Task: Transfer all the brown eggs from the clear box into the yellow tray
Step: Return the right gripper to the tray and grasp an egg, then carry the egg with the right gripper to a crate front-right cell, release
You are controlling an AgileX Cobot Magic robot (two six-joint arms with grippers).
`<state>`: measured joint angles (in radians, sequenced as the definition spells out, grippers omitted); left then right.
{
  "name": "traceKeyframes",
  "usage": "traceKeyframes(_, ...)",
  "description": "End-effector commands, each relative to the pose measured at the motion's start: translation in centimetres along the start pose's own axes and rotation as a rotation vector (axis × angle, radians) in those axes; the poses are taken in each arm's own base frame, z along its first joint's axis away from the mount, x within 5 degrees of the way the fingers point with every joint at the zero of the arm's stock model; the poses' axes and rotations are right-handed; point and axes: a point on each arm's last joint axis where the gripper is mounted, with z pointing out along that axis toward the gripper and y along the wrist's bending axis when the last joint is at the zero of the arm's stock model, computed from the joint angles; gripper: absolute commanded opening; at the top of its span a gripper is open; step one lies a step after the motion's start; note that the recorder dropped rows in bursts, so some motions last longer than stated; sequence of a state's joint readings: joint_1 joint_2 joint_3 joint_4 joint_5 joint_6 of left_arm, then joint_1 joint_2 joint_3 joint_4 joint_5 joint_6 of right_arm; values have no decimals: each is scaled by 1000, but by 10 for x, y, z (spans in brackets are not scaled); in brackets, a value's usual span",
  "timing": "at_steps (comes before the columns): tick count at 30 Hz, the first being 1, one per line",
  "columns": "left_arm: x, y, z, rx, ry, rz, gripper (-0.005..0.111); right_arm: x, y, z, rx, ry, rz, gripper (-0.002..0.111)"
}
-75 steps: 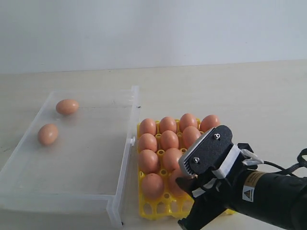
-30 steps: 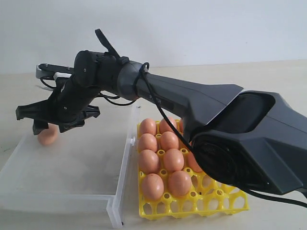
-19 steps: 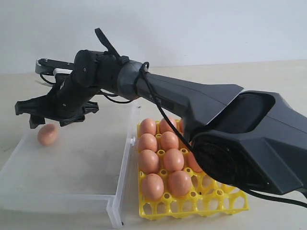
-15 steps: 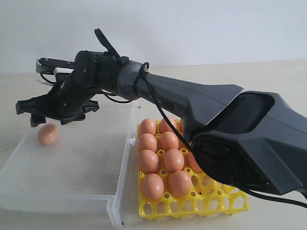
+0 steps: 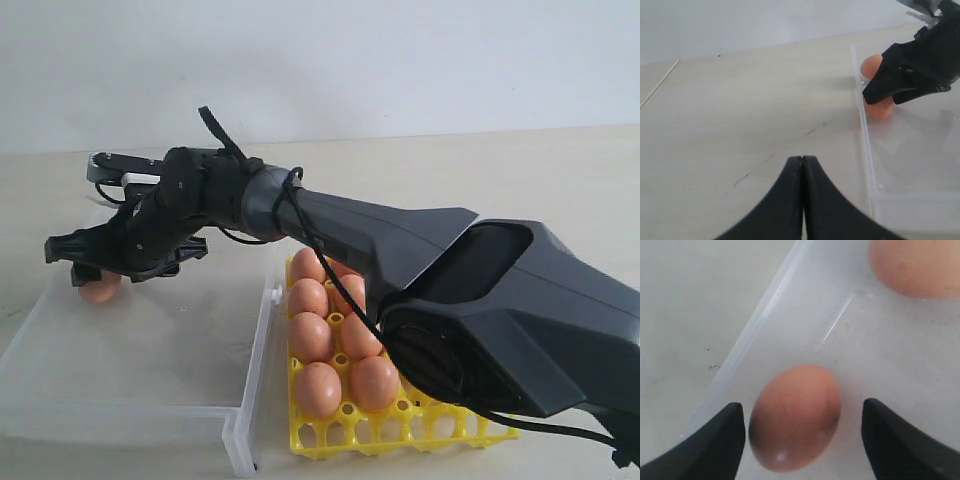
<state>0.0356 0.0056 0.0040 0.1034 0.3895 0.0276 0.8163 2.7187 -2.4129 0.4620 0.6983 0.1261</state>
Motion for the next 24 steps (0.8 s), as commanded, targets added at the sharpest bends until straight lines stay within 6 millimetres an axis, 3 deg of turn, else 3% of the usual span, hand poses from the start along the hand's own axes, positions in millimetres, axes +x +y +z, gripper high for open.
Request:
traceKeyframes(1,-2,0,-1,5,-19,-6,0,-3,1,5,-32,-17,11,63)
traceKeyframes(4,-2,0,-1,5,-19,-6,0,-2,2,8,-42,6,10,45)
traceKeyframes(8,-2,0,-1,5,-19,-6,0,-2,2,6,-43,29,-21,0)
traceKeyframes(12,-2,0,-1,5,-19,-6,0,-13,6,-8,-18,-4,-102,0)
traceKeyframes(17,-2,0,-1,5,-19,-6,0,-37,10,-44,172,-94,-327,0)
traceKeyframes(20,-2,0,-1,5,-19,-6,0,-47,16,-69,200,-123,-367,0)
traceKeyframes(24,-2,0,-1,5,-19,-6,0,-46,19,-95,225,-123,-402,0)
